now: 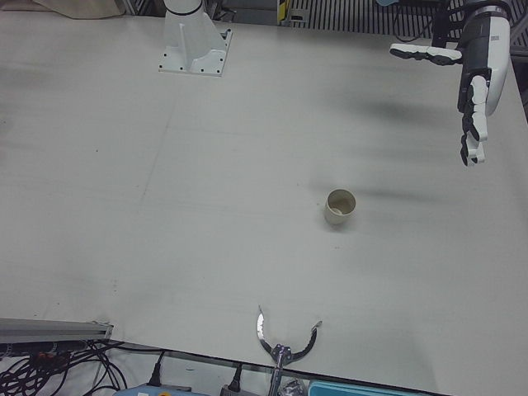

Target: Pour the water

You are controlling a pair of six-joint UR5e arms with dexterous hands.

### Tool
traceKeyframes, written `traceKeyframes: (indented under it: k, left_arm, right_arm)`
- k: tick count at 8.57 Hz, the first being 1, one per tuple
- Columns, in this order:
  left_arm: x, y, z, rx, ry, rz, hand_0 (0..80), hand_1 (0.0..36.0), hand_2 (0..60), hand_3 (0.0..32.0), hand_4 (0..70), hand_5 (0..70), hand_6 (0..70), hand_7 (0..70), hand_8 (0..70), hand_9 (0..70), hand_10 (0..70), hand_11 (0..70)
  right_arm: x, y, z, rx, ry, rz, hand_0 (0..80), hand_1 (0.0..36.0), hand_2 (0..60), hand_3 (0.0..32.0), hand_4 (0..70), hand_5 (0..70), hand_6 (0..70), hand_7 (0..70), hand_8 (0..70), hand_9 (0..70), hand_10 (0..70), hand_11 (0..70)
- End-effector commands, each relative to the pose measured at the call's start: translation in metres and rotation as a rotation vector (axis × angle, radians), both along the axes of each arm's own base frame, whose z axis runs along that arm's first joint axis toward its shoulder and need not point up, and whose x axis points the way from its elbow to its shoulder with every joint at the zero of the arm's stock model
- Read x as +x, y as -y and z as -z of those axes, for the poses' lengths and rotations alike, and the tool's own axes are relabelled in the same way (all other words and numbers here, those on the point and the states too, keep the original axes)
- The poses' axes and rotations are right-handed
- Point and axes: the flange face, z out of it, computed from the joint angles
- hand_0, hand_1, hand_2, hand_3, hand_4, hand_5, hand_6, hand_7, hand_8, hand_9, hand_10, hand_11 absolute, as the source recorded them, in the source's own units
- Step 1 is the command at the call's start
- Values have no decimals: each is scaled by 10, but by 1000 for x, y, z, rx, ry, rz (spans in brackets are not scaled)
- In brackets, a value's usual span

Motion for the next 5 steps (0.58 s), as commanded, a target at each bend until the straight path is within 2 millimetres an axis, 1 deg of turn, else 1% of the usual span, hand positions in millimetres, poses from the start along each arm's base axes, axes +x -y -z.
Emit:
traceKeyframes:
  k: [1,2,3,4,5]
  left_arm:
    - [-2,-21,-41,-7,47,-1,476,135,32,52,23,0,0,45,0,0,0,3]
    - [-3,-22,-42,-4,84,4,479,133,10,50,22,0,0,35,0,0,0,0]
    - [3,-23,-46,-12,121,-16,470,124,8,48,18,0,0,31,0,0,0,0]
    - [11,-25,-70,-29,153,-37,477,134,16,42,17,0,0,31,0,0,0,0]
    - [15,-23,-106,-36,153,-44,479,136,16,46,15,0,0,30,0,0,17,42]
  right_arm:
    - [-4,33,7,27,55,2,440,117,50,0,0,0,0,0,0,0,0,0]
    - [-4,36,5,22,55,1,440,117,50,0,0,0,0,0,0,0,0,0]
    - [-2,37,10,28,78,0,443,117,59,0,0,0,0,0,0,0,0,0]
    - [-2,39,18,23,146,3,443,116,60,0,0,0,0,0,0,0,0,0]
    - [2,47,55,69,165,-4,447,117,59,0,0,0,0,0,0,0,0,0]
